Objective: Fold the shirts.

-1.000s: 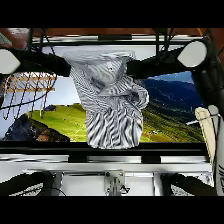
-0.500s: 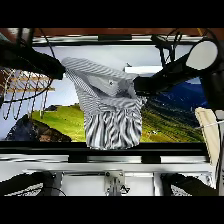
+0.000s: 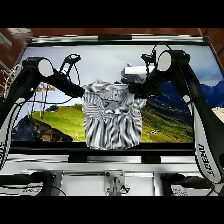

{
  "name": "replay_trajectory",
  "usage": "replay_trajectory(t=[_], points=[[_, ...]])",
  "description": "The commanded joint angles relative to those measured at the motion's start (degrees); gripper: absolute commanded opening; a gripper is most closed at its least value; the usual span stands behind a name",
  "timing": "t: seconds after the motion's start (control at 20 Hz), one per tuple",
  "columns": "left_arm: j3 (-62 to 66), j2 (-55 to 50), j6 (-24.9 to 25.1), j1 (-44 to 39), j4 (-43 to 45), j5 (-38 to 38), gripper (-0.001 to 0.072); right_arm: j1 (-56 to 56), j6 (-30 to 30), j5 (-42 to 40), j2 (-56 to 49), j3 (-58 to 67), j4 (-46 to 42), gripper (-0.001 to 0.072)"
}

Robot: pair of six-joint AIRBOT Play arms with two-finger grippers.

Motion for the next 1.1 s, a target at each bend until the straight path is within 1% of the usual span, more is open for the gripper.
replay_trajectory(t=[0.0, 0.05, 0.1, 0.15, 0.2, 0.3, 0.4, 0.5, 0.55, 0.6, 0.7, 0.8, 0.9, 1.0, 1.05], points=[[0.00, -1.60, 0.02, 0.59, -0.28, 4.66, 0.0060, 0.00, 0.28, -3.23, -1.22, 0.00, 0.11, 0.0085], [1.29, -1.57, 0.04, 0.59, -0.26, 4.46, 0.0117, 0.00, 0.28, -3.28, -1.20, 0.00, 0.24, 0.0086], [3.19, -1.55, 0.20, 0.61, -0.26, 3.65, 0.0251, 0.00, 0.26, -3.23, -1.20, 0.00, 0.61, 0.0086], [5.46, -1.46, 0.24, 0.68, -0.20, 2.62, 0.0363, 0.00, 0.22, -3.26, -1.20, 0.00, 1.07, 0.0086], [7.93, -1.25, 0.57, 0.87, -0.04, 1.44, 0.0426, 0.00, 0.17, -3.26, -1.20, 0.00, 1.84, 0.0086], [13.53, -0.13, 1.62, 2.10, 1.11, -1.44, 0.0440, 0.00, 0.11, -3.23, -1.20, 0.00, 3.26, 0.0086], [17.20, 2.51, 1.68, 4.94, 5.33, -4.57, 0.0612, 0.00, -0.17, -3.06, -1.20, 0.00, 4.28, 0.0086], [17.42, 5.33, 1.68, 10.10, 10.47, -10.10, 0.0627, 0.00, -0.74, -3.02, -1.20, 0.00, 4.66, 0.0086], [16.94, 6.01, 1.68, 13.68, 11.19, -13.60, 0.0627, 0.00, -1.01, -3.04, -1.20, 0.00, 4.66, 0.0086], [14.95, 6.84, 1.46, 17.38, 10.80, -14.58, 0.0625, 0.00, -1.33, -3.04, -1.22, 0.00, 4.63, 0.0086], [7.04, 8.92, 0.59, 22.64, 9.81, -13.42, 0.0624, 0.00, -1.60, -3.02, -1.22, 0.00, 4.63, 0.0086], [-5.01, 11.91, 0.63, 25.05, 8.57, -8.85, 0.0624, 0.00, -2.21, -3.10, -1.22, 0.00, 4.50, 0.0086], [-16.92, 15.56, 0.61, 25.05, 8.61, -1.11, 0.0624, 0.00, -2.84, -3.39, -1.22, 0.00, 4.50, 0.0086], [-25.57, 17.92, 0.55, 24.94, 10.29, 6.51, 0.0624, 0.00, -3.85, -3.96, -1.22, 0.00, 4.48, 0.0086], [-28.11, 18.14, -0.09, 24.94, 11.67, 8.13, 0.0624, 0.00, -4.17, -4.24, -1.22, 0.00, 4.48, 0.0086]])
